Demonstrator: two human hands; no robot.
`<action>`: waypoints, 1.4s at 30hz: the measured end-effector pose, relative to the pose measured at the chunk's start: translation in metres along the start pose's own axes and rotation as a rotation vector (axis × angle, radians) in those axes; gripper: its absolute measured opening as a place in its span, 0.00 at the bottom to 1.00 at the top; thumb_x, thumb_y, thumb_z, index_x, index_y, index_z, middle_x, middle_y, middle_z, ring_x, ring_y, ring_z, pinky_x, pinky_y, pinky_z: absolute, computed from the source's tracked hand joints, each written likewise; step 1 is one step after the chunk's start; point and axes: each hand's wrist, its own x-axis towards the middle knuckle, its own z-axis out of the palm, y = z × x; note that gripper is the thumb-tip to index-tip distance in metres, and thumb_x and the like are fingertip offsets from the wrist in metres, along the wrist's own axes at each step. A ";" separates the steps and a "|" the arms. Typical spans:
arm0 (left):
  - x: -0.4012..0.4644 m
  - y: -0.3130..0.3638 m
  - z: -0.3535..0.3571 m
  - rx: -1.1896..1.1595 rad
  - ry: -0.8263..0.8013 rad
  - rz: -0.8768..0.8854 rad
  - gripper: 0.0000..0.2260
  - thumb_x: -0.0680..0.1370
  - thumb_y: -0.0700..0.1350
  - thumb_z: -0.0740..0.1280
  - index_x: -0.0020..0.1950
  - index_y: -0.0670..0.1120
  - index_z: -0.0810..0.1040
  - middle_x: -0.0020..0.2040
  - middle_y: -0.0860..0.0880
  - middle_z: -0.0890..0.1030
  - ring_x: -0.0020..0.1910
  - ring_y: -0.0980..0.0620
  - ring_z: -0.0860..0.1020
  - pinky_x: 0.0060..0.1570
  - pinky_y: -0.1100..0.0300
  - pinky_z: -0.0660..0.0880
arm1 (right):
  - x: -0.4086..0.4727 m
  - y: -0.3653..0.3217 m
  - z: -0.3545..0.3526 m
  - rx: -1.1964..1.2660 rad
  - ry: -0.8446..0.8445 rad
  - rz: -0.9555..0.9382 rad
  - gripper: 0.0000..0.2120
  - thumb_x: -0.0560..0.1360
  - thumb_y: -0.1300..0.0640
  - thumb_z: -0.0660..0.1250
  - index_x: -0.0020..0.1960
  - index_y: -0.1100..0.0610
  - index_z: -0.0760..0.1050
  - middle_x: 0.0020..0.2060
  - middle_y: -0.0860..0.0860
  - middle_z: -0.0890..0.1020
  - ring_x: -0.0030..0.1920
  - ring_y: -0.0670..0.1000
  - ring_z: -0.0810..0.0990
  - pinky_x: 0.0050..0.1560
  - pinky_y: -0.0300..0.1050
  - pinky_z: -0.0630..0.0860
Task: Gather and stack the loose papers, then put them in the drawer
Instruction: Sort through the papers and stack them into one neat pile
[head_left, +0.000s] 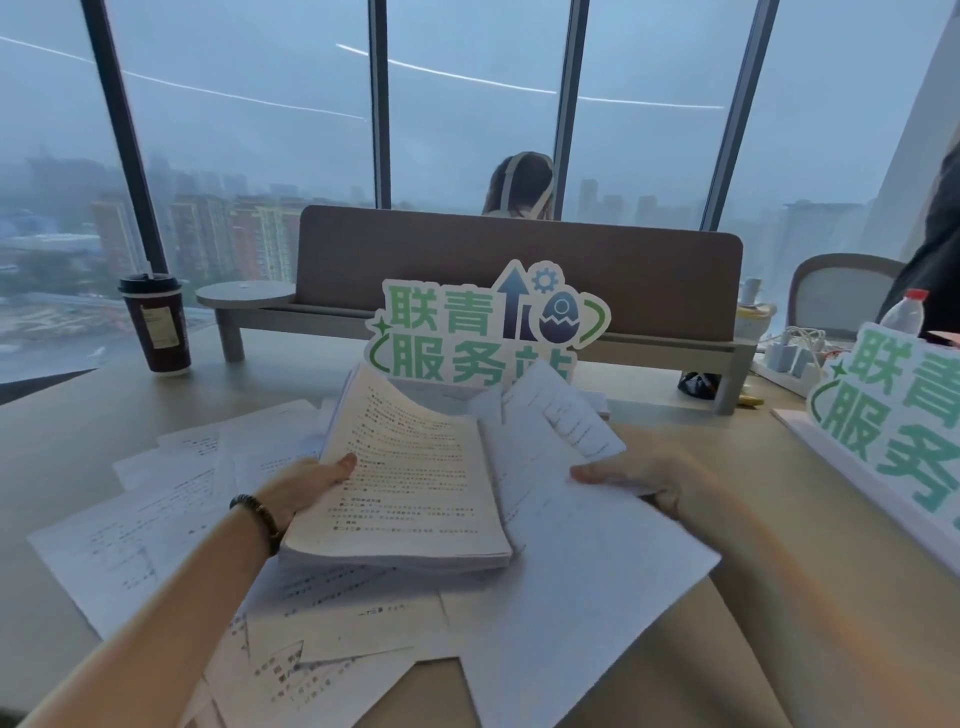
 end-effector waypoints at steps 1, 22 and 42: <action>-0.002 0.000 0.001 0.004 0.003 -0.005 0.13 0.79 0.51 0.67 0.54 0.41 0.81 0.52 0.37 0.84 0.52 0.35 0.82 0.58 0.38 0.76 | -0.002 -0.010 -0.003 -0.003 0.027 -0.039 0.37 0.54 0.54 0.86 0.61 0.56 0.78 0.53 0.58 0.85 0.53 0.60 0.84 0.56 0.58 0.80; 0.004 0.004 -0.001 0.062 0.084 0.054 0.12 0.81 0.44 0.65 0.58 0.36 0.77 0.39 0.46 0.78 0.36 0.50 0.77 0.33 0.61 0.73 | -0.005 -0.069 0.006 0.385 0.223 -0.194 0.20 0.68 0.64 0.78 0.59 0.63 0.80 0.48 0.58 0.87 0.49 0.59 0.86 0.54 0.57 0.82; -0.012 0.006 0.014 -0.077 -0.053 0.138 0.17 0.74 0.52 0.72 0.56 0.42 0.82 0.50 0.43 0.85 0.47 0.44 0.84 0.46 0.54 0.81 | 0.037 0.010 0.086 0.156 -0.042 0.091 0.22 0.76 0.42 0.69 0.67 0.49 0.73 0.61 0.54 0.82 0.60 0.57 0.81 0.65 0.57 0.74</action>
